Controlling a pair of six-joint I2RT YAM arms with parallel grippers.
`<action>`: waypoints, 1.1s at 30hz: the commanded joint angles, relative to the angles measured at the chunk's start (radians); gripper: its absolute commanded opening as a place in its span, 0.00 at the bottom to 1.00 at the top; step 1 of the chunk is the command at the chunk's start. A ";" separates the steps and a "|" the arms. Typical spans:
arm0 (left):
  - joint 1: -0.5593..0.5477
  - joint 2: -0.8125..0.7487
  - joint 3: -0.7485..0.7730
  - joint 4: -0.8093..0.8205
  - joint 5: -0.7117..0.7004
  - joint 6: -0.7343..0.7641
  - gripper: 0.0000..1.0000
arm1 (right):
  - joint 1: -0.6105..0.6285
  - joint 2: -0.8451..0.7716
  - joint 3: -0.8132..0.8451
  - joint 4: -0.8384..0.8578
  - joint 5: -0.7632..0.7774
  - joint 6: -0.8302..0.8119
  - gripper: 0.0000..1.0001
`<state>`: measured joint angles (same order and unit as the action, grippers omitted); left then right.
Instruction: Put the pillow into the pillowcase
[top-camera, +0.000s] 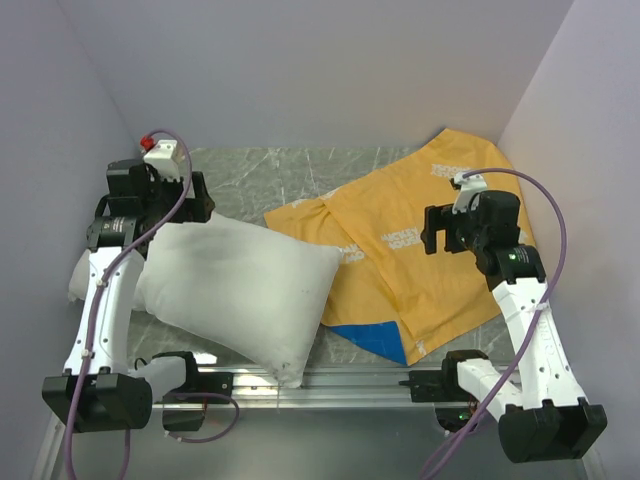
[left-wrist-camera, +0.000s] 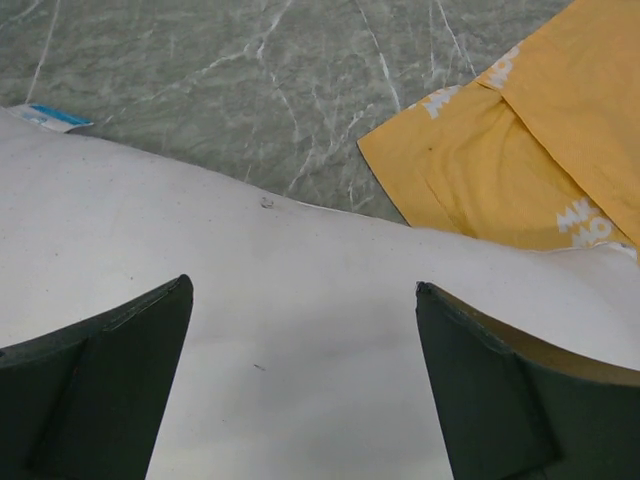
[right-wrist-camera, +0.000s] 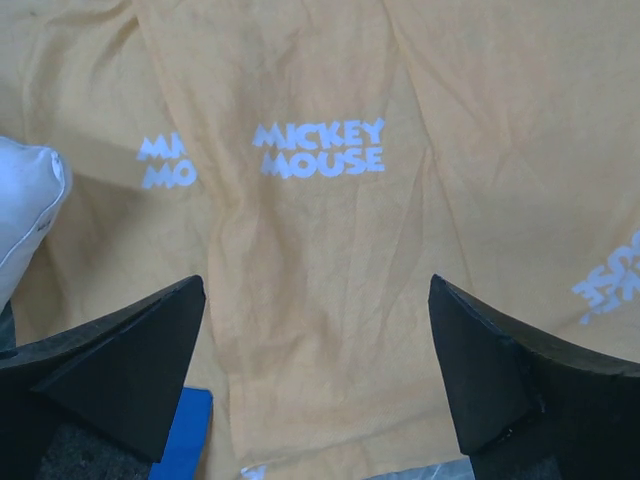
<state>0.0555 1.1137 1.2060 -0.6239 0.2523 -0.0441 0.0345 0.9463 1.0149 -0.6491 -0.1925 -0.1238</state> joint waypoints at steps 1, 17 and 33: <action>-0.002 0.008 0.090 -0.028 0.088 0.088 0.99 | -0.005 0.015 0.048 -0.021 -0.054 -0.036 1.00; -0.011 0.087 0.256 -0.234 0.367 0.320 0.99 | 0.366 0.383 0.086 -0.029 0.241 -0.071 0.97; -0.013 0.092 0.208 -0.194 0.361 0.243 0.99 | 0.616 0.689 -0.007 0.063 0.637 -0.114 0.93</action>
<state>0.0479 1.2106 1.4117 -0.8429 0.5972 0.2150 0.6312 1.6302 1.0233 -0.6289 0.3321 -0.2077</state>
